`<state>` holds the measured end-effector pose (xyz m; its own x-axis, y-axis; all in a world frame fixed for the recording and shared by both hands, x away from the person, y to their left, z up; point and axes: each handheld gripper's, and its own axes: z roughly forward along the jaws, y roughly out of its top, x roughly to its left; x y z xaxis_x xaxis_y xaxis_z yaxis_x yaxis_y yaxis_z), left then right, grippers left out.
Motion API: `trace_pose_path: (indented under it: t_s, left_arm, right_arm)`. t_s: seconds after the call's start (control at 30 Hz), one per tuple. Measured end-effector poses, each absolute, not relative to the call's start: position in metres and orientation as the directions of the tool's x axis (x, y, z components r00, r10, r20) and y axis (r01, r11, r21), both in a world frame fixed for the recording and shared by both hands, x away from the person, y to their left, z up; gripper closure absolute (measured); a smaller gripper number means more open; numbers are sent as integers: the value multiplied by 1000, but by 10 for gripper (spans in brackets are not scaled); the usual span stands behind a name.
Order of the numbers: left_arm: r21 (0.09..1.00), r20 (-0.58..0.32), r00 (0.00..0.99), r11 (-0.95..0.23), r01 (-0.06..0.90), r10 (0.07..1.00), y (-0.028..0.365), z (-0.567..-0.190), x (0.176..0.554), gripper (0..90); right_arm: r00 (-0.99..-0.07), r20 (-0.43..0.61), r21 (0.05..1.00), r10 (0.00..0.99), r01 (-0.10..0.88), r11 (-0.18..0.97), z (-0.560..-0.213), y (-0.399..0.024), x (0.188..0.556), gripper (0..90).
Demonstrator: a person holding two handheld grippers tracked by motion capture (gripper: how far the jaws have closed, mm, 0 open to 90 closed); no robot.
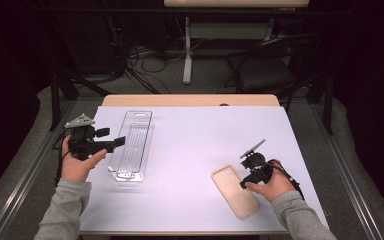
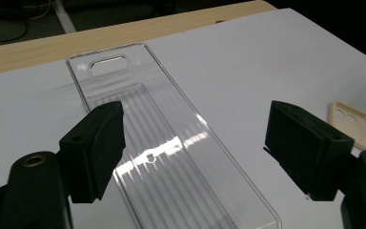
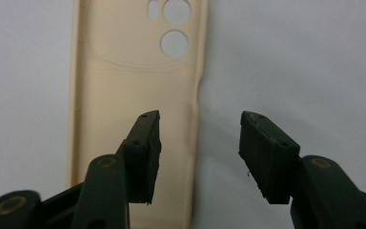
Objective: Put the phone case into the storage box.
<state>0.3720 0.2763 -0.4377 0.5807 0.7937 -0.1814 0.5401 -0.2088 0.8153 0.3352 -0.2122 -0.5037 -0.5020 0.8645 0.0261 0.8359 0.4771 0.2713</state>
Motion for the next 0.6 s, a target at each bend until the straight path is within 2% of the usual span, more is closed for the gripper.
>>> trace_pose_path:
  t_s: [0.27, 0.37, 0.6]
  left_arm:
    - [814, -183, 579, -207, 542, 794, 276, -438, 372, 213]
    - [816, -183, 580, -206, 540, 794, 277, -438, 372, 213]
    - [814, -186, 579, -206, 543, 794, 277, -439, 372, 213]
  right_arm:
    - [-498, 14, 273, 867, 836, 476, -505, -211, 336, 503]
    - [-470, 49, 266, 881, 857, 442, -508, -213, 337, 538]
    - [-481, 45, 225, 875, 859, 461, -512, -213, 337, 635]
